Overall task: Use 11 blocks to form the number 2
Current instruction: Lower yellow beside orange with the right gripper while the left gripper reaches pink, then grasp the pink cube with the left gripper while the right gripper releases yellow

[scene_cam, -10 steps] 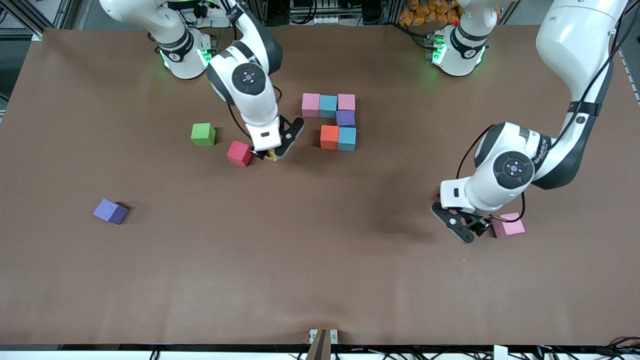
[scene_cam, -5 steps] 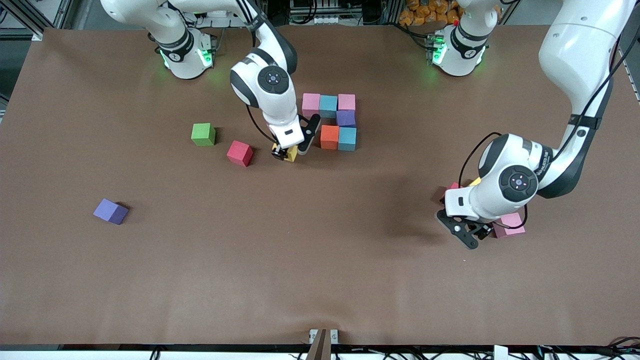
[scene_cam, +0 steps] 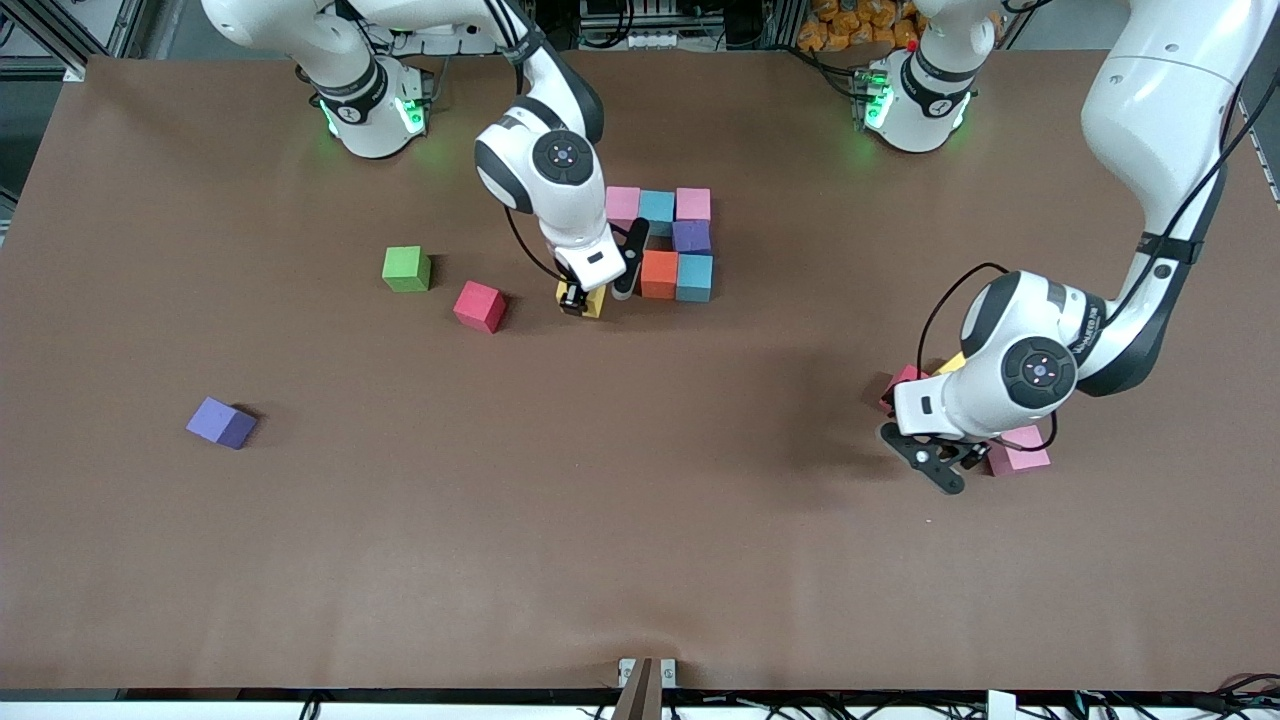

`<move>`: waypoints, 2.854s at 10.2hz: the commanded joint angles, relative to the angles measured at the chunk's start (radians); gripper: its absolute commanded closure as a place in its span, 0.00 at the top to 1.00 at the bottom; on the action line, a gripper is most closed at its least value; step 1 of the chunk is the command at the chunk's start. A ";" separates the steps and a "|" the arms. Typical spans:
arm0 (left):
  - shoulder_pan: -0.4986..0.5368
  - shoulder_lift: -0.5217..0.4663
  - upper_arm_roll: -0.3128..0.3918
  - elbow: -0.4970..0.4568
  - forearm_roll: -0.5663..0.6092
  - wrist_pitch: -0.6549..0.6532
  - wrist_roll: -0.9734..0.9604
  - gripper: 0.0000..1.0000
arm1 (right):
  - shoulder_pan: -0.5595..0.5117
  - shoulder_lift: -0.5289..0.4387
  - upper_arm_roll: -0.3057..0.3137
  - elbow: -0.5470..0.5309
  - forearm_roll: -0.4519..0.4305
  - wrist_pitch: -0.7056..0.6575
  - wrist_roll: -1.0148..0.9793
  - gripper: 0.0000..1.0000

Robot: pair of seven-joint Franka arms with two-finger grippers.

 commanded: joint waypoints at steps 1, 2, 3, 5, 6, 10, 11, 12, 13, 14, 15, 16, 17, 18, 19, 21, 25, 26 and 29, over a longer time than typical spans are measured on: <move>0.015 -0.147 -0.020 -0.171 -0.016 0.069 -0.148 1.00 | 0.051 0.034 -0.001 0.016 -0.012 0.010 -0.006 0.49; 0.020 -0.181 -0.018 -0.228 -0.016 0.118 -0.170 1.00 | 0.060 0.048 0.001 0.017 -0.006 0.022 -0.005 0.48; 0.040 -0.196 -0.020 -0.268 -0.015 0.153 -0.173 1.00 | 0.076 0.061 0.001 0.019 -0.003 0.047 0.001 0.48; 0.046 -0.190 -0.020 -0.287 -0.001 0.177 -0.152 1.00 | 0.092 0.078 0.001 0.022 -0.002 0.058 0.006 0.48; 0.046 -0.184 -0.020 -0.291 -0.001 0.183 -0.147 1.00 | 0.096 0.083 0.001 0.025 -0.001 0.058 0.006 0.48; 0.048 -0.161 -0.018 -0.326 0.045 0.224 -0.142 1.00 | 0.120 0.115 0.002 0.050 0.004 0.058 0.007 0.48; 0.054 -0.155 -0.018 -0.333 0.060 0.227 -0.142 1.00 | 0.126 0.127 0.002 0.057 0.004 0.058 0.007 0.48; 0.075 -0.135 -0.018 -0.333 0.060 0.249 -0.142 1.00 | 0.128 0.137 0.002 0.062 0.004 0.058 0.007 0.48; 0.077 -0.120 -0.018 -0.333 0.060 0.262 -0.142 1.00 | 0.131 0.141 0.002 0.065 0.004 0.058 0.007 0.48; 0.077 -0.109 -0.018 -0.333 0.060 0.264 -0.142 1.00 | 0.132 0.143 0.002 0.065 0.004 0.058 0.007 0.48; 0.077 -0.109 -0.018 -0.333 0.060 0.266 -0.142 1.00 | 0.132 0.144 0.002 0.066 0.004 0.058 0.007 0.48; 0.077 -0.109 -0.018 -0.333 0.060 0.266 -0.142 1.00 | 0.132 0.146 0.002 0.067 0.004 0.058 0.007 0.48; 0.077 -0.108 -0.018 -0.333 0.060 0.266 -0.142 1.00 | 0.132 0.146 0.002 0.067 0.004 0.058 0.007 0.48; 0.077 -0.106 -0.018 -0.333 0.060 0.266 -0.142 1.00 | 0.132 0.144 0.002 0.068 0.004 0.058 0.007 0.49; 0.077 -0.101 -0.018 -0.333 0.062 0.267 -0.141 1.00 | 0.132 0.146 0.002 0.068 0.004 0.058 0.007 0.49; 0.077 -0.100 -0.017 -0.333 0.062 0.267 -0.141 1.00 | 0.132 0.146 0.002 0.068 0.004 0.058 0.007 0.49; 0.086 -0.095 -0.013 -0.333 0.062 0.266 -0.138 1.00 | 0.131 0.152 0.002 0.080 0.004 0.056 0.007 0.49; 0.089 -0.095 -0.015 -0.333 0.062 0.267 -0.123 1.00 | 0.131 0.152 0.002 0.079 0.004 0.056 0.007 0.50; 0.097 -0.088 -0.015 -0.333 0.062 0.266 -0.109 1.00 | 0.131 0.152 0.002 0.080 0.004 0.056 0.007 0.58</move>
